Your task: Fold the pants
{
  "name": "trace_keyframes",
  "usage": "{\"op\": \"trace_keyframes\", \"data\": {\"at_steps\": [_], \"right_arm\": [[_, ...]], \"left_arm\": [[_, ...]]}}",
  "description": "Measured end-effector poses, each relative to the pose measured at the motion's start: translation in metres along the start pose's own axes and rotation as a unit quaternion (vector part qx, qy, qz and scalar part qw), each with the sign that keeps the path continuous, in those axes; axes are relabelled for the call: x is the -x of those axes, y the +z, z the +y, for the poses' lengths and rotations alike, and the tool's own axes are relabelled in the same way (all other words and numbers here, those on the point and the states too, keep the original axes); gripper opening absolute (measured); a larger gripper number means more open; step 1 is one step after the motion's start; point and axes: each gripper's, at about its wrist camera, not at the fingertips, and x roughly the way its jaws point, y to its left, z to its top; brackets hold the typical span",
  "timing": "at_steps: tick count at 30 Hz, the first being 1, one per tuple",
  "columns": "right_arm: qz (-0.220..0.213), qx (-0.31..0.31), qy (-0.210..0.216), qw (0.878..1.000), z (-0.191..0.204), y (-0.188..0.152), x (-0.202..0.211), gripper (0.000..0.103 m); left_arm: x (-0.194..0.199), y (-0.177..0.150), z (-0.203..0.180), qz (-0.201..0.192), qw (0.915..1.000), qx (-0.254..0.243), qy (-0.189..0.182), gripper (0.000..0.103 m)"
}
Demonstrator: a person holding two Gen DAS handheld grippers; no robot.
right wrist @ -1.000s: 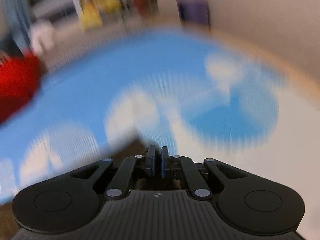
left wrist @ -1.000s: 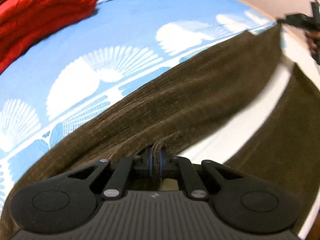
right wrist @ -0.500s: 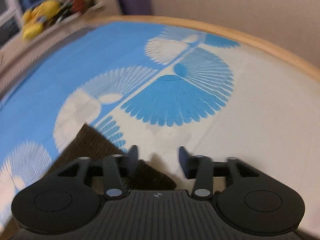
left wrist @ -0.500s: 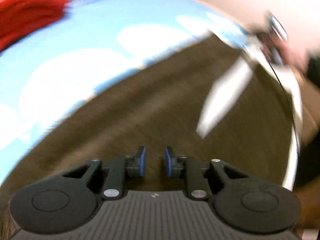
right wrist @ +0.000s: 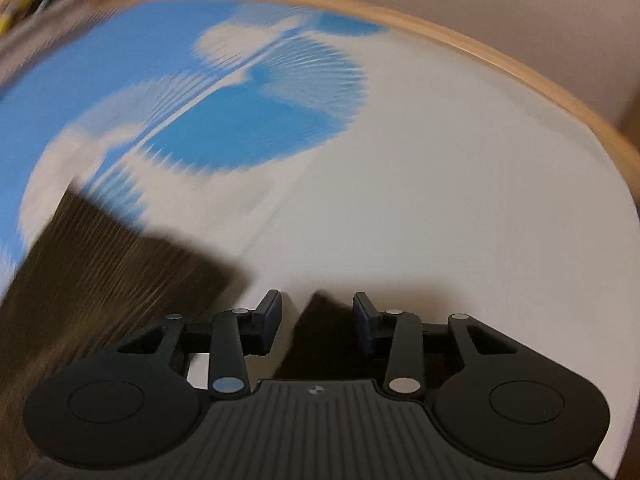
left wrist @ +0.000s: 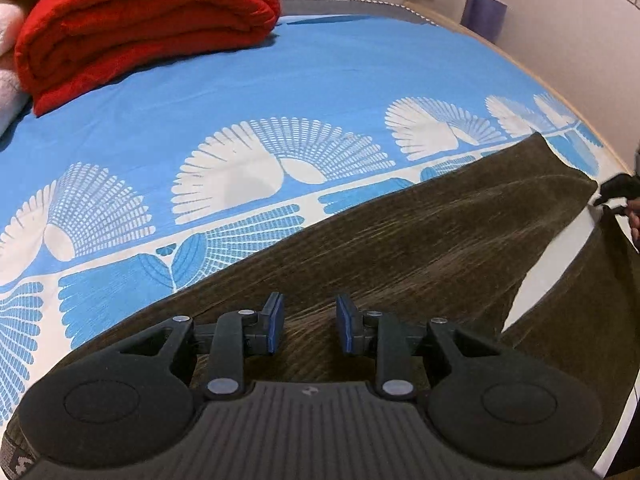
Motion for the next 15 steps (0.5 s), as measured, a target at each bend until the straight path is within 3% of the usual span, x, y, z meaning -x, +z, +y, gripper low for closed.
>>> {"op": "trace_keyframes", "data": {"at_steps": [1,3,5,6,7,10,12,15], "right_arm": [[0.006,0.011,0.006,1.000,0.010,-0.003,0.001,0.043],[-0.004,-0.012,0.060,0.998,0.020,-0.001,0.004,0.043],[-0.036,-0.044,0.185,0.981,0.019,0.009,0.010,0.039],[-0.048,-0.048,0.227,0.972,0.020,0.012,0.011,0.038],[-0.059,-0.045,0.242,0.967,0.020,0.013,0.011,0.040],[-0.034,-0.053,0.168,0.984,0.020,0.008,-0.002,0.047],[-0.010,-0.080,0.168,0.982,0.013,0.005,-0.013,0.048],[-0.016,-0.079,0.191,0.978,0.017,0.007,-0.009,0.054]], "left_arm": [[0.002,0.000,-0.005,-0.001,1.0000,-0.003,0.000,0.031],[0.004,0.001,-0.006,-0.004,1.0000,-0.004,0.000,0.032],[0.005,0.000,-0.005,-0.006,1.0000,0.000,0.003,0.032],[0.006,0.000,-0.004,-0.005,1.0000,0.000,0.006,0.033],[0.006,0.000,-0.002,-0.005,0.9999,0.001,0.010,0.033],[0.007,-0.001,0.004,-0.003,0.9997,0.010,0.022,0.033],[0.007,-0.001,0.010,-0.002,0.9992,0.022,0.033,0.033],[0.009,0.000,0.015,-0.004,0.9985,0.033,0.044,0.033]]}}
